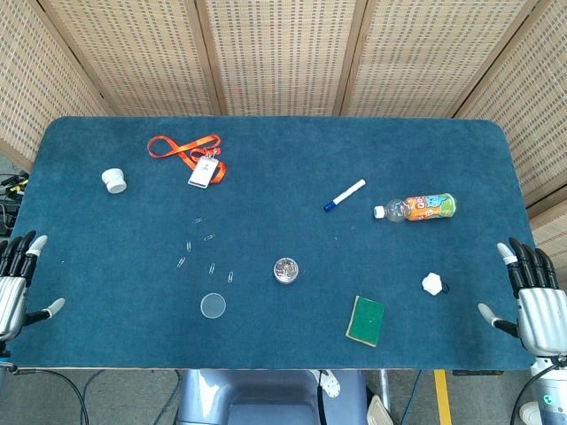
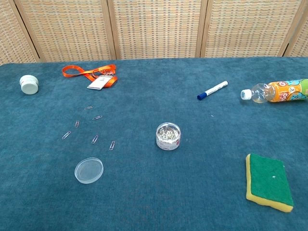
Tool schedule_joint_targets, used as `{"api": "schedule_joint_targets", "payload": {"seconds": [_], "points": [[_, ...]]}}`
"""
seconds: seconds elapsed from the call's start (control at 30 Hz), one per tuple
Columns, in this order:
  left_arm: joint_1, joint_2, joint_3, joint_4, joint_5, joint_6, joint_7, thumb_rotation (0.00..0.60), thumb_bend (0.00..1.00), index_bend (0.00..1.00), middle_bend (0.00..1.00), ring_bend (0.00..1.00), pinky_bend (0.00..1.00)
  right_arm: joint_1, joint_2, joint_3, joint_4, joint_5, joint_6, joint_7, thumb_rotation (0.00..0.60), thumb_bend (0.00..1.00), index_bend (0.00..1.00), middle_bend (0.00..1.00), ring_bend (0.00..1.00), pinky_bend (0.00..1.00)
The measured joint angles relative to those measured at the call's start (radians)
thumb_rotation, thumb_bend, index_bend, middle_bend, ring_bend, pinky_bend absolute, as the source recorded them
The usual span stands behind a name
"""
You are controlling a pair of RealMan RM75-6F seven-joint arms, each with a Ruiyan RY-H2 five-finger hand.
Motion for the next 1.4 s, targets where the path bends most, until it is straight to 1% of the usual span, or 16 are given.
{"api": "schedule_joint_targets", "payload": {"seconds": [0.27, 0.37, 0.43, 0.5, 0.57, 0.63, 0.73, 0.8, 0.87, 0.97, 1.03, 1.13, 1.27, 1.33, 1.4], "points": [[-0.010, -0.009, -0.002, 0.017, -0.012, -0.026, 0.002, 0.600, 0.00, 0.00, 0.00, 0.00, 0.00, 0.003, -0.004, -0.003, 0.001, -0.003, -0.008, -0.005, 0.600, 0.00, 0.03, 0.00, 0.00, 0.00], [-0.030, -0.015, -0.010, 0.030, -0.022, -0.057, 0.003, 0.600, 0.00, 0.00, 0.00, 0.00, 0.00, 0.005, -0.005, -0.003, -0.002, -0.004, -0.010, -0.009, 0.600, 0.00, 0.03, 0.00, 0.00, 0.00], [-0.061, -0.023, -0.024, 0.042, -0.028, -0.094, 0.002, 0.600, 0.02, 0.00, 0.00, 0.00, 0.00, 0.006, -0.007, -0.002, -0.002, -0.003, -0.013, -0.015, 0.600, 0.00, 0.03, 0.00, 0.00, 0.00], [-0.109, -0.035, -0.041, 0.070, -0.027, -0.141, 0.001, 0.600, 0.04, 0.04, 0.00, 0.00, 0.00, 0.009, -0.009, -0.001, -0.002, 0.001, -0.018, -0.020, 0.600, 0.00, 0.03, 0.00, 0.00, 0.00], [-0.158, -0.053, -0.056, 0.112, -0.022, -0.181, 0.009, 0.600, 0.05, 0.15, 0.00, 0.00, 0.00, 0.011, -0.011, 0.002, -0.001, 0.009, -0.024, -0.024, 0.600, 0.00, 0.03, 0.00, 0.00, 0.00], [-0.228, -0.087, -0.074, 0.185, -0.016, -0.240, 0.037, 0.600, 0.07, 0.23, 0.00, 0.00, 0.00, 0.014, -0.013, 0.005, 0.002, 0.018, -0.030, -0.028, 0.600, 0.00, 0.03, 0.00, 0.00, 0.00], [-0.308, -0.128, -0.086, 0.267, -0.003, -0.314, 0.064, 0.600, 0.11, 0.30, 0.00, 0.00, 0.00, 0.016, -0.017, 0.010, 0.007, 0.031, -0.037, -0.037, 0.600, 0.00, 0.03, 0.00, 0.00, 0.00], [-0.363, -0.157, -0.085, 0.331, 0.026, -0.358, 0.063, 0.600, 0.13, 0.34, 0.00, 0.00, 0.00, 0.018, -0.023, 0.014, 0.013, 0.042, -0.043, -0.049, 0.600, 0.00, 0.03, 0.00, 0.00, 0.00], [-0.400, -0.179, -0.074, 0.394, 0.065, -0.382, 0.036, 0.600, 0.15, 0.36, 0.00, 0.00, 0.00, 0.021, -0.029, 0.018, 0.021, 0.056, -0.051, -0.061, 0.600, 0.00, 0.03, 0.00, 0.00, 0.00], [-0.454, -0.220, -0.044, 0.509, 0.130, -0.407, -0.053, 0.600, 0.15, 0.40, 0.00, 0.00, 0.00, 0.023, -0.036, 0.022, 0.031, 0.073, -0.060, -0.074, 0.600, 0.00, 0.03, 0.00, 0.00, 0.00], [-0.489, -0.252, -0.015, 0.594, 0.179, -0.415, -0.128, 0.600, 0.16, 0.41, 0.00, 0.00, 0.00, 0.025, -0.040, 0.025, 0.034, 0.082, -0.066, -0.082, 0.600, 0.00, 0.03, 0.00, 0.00, 0.00], [-0.534, -0.299, 0.032, 0.706, 0.248, -0.414, -0.206, 0.600, 0.17, 0.43, 0.00, 0.00, 0.00, 0.026, -0.045, 0.029, 0.038, 0.096, -0.072, -0.096, 0.600, 0.00, 0.03, 0.00, 0.00, 0.00], [-0.578, -0.352, 0.091, 0.822, 0.324, -0.404, -0.238, 0.600, 0.17, 0.43, 0.00, 0.00, 0.00, 0.028, -0.051, 0.030, 0.039, 0.103, -0.077, -0.113, 0.600, 0.00, 0.03, 0.00, 0.00, 0.00], [-0.597, -0.384, 0.120, 0.870, 0.341, -0.404, -0.248, 0.600, 0.19, 0.44, 0.00, 0.00, 0.00, 0.029, -0.054, 0.031, 0.039, 0.106, -0.079, -0.121, 0.600, 0.00, 0.03, 0.00, 0.00, 0.00], [-0.615, -0.413, 0.134, 0.907, 0.349, -0.405, -0.261, 0.600, 0.21, 0.44, 0.00, 0.00, 0.00, 0.031, -0.057, 0.032, 0.041, 0.109, -0.081, -0.125, 0.600, 0.00, 0.03, 0.00, 0.00, 0.00]]}}
